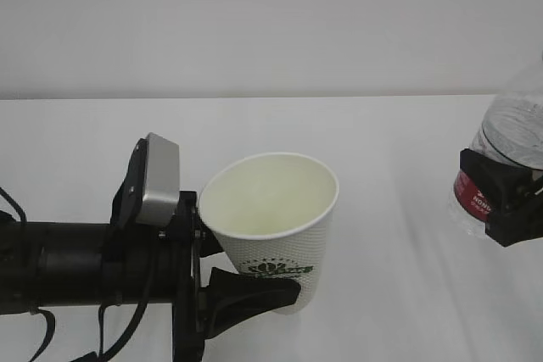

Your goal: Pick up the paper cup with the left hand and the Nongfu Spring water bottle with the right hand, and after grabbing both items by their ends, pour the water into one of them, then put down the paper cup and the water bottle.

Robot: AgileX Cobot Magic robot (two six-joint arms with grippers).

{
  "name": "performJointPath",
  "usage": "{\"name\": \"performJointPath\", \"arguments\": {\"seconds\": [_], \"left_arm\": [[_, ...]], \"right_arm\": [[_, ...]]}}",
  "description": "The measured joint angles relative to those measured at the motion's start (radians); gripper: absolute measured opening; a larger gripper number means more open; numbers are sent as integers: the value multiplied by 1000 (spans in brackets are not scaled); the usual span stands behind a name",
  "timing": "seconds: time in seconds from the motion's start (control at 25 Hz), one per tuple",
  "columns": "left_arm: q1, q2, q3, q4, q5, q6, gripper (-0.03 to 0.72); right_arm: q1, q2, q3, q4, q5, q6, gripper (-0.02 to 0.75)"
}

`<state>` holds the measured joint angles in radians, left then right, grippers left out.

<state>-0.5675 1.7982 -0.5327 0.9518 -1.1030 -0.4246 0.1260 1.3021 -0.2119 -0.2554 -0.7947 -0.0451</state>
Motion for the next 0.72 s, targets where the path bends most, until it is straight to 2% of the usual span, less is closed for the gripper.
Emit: {"name": "performJointPath", "arguments": {"seconds": [0.36,0.72], "left_arm": [[-1,2,-17,10,64,-39,471],[-14,2,-23,38,66,-48,471]], "right_arm": [[0,0,0,-7,0,0,473],[0,0,0,-72,0,33,473]]}}
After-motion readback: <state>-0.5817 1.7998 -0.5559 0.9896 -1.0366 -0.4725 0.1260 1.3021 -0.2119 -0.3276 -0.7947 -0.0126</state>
